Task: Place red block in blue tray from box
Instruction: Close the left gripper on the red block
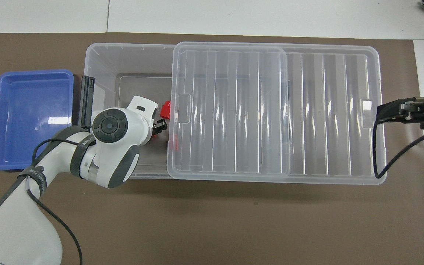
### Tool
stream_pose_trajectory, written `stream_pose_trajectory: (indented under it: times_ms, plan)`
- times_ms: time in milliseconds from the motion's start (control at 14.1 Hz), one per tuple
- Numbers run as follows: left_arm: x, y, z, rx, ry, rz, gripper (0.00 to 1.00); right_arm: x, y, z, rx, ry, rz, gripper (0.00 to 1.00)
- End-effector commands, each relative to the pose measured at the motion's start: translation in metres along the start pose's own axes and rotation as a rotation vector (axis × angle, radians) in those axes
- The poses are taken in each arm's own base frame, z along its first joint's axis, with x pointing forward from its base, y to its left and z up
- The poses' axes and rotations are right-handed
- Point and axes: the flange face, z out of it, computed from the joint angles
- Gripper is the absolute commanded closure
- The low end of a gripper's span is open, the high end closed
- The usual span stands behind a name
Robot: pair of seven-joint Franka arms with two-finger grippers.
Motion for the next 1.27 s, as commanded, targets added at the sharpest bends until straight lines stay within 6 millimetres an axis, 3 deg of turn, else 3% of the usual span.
stream_pose_trajectory:
  times_ms: [0,566,920,1062,1204]
  plan:
    - [0.0008,-0.0084,-0.0073,0.001,0.029,0.088,0.37,-0.0120,0.0006,0.0015,0.000,-0.022,0.002,0.01]
    - [0.0043,-0.0099,-0.0073,0.004,0.039,0.164,0.39,-0.0116,0.0039,0.0013,0.006,-0.020,-0.008,0.01]
    - [0.0043,-0.0099,-0.0073,0.004,0.039,0.163,0.75,-0.0117,0.0062,0.0033,0.007,-0.024,-0.023,0.01]
    - [0.0043,-0.0099,-0.0073,0.004,0.039,0.161,0.84,-0.0114,0.0062,0.0045,0.006,-0.023,-0.025,0.01]
    - [0.0049,-0.0097,-0.0084,0.010,0.033,0.162,0.85,-0.0110,0.0070,0.0043,0.006,-0.020,-0.023,0.01]
